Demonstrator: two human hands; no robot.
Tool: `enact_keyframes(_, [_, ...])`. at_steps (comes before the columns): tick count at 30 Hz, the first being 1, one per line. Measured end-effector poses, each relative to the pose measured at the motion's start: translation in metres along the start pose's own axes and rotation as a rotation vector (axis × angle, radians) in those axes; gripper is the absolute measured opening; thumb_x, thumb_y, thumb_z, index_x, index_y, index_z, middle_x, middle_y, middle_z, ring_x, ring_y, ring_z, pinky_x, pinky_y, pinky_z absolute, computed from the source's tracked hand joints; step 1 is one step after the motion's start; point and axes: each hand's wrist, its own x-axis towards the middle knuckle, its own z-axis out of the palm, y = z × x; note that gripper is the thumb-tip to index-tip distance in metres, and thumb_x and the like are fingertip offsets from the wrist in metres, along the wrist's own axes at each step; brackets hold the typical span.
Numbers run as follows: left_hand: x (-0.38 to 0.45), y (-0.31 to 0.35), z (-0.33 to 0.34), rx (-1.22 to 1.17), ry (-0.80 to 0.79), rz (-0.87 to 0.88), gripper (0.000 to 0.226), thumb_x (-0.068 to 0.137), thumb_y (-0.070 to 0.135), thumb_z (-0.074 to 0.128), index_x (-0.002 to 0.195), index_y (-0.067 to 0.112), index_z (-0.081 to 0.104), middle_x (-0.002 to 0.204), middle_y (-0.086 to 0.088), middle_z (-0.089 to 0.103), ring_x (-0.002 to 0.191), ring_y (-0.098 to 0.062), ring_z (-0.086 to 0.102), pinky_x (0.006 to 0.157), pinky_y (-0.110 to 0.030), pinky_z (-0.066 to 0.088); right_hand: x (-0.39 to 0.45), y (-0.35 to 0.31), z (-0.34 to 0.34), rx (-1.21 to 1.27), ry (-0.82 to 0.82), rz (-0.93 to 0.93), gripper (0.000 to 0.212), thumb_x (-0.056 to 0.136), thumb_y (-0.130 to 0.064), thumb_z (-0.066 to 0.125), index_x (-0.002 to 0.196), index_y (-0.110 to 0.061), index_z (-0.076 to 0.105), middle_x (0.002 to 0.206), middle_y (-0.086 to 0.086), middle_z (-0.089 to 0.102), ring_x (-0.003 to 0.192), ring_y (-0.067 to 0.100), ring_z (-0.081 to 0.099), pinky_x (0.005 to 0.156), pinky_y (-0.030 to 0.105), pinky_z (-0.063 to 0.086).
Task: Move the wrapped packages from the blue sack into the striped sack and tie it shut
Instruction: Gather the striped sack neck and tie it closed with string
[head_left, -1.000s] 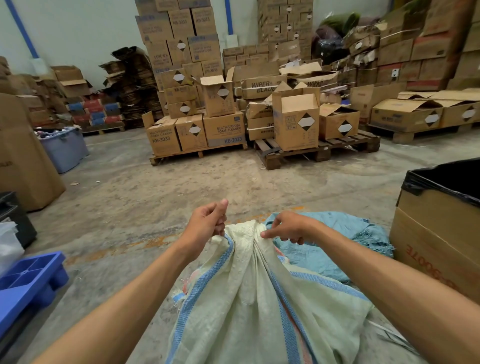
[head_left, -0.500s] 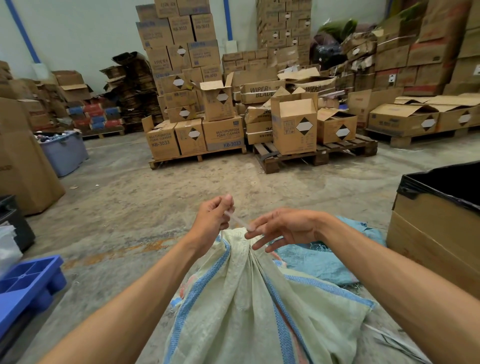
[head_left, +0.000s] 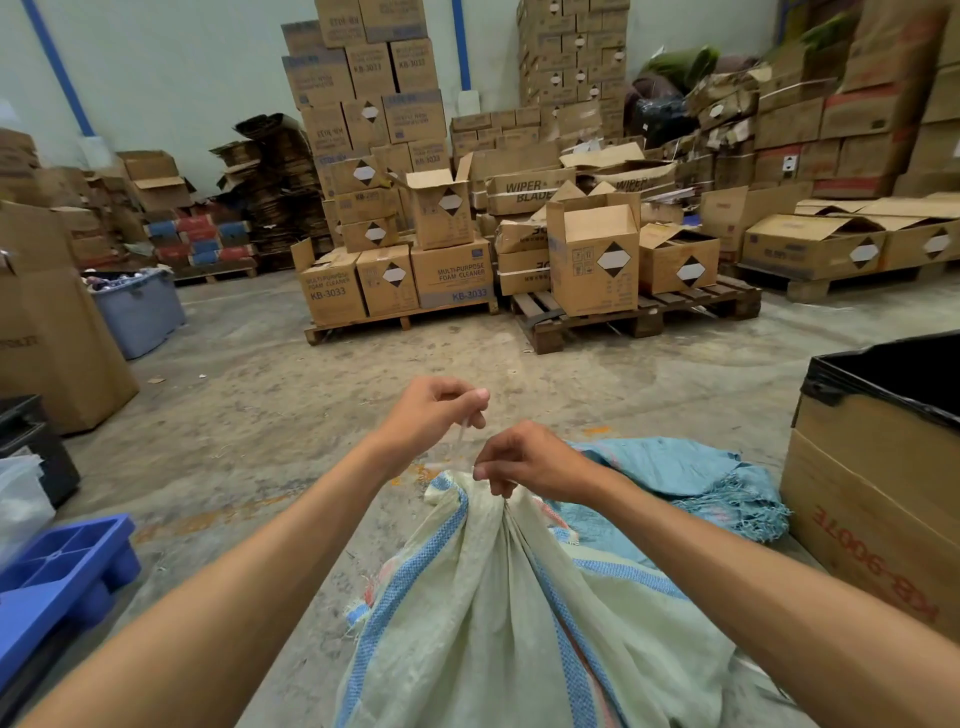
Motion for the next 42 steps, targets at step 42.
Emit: enact_keyframes(42, [-0.036,-0.083,0.027,0.464,0.222,0.032,0.005,0.086,0.031,0.068,0.082,0.031,0.066,0.078,0.016,0.066,0.059,0.008,0.053,0.056,-0.016,0.037,0.011,0.004,0.002,-0.49,0.061,0.156,0.028,0.092,-0.016,0.065,0.066,-0.026,0.065,0.069,-0.003,0.069,0.055,0.003,0.056,0.057,0.022,0.044])
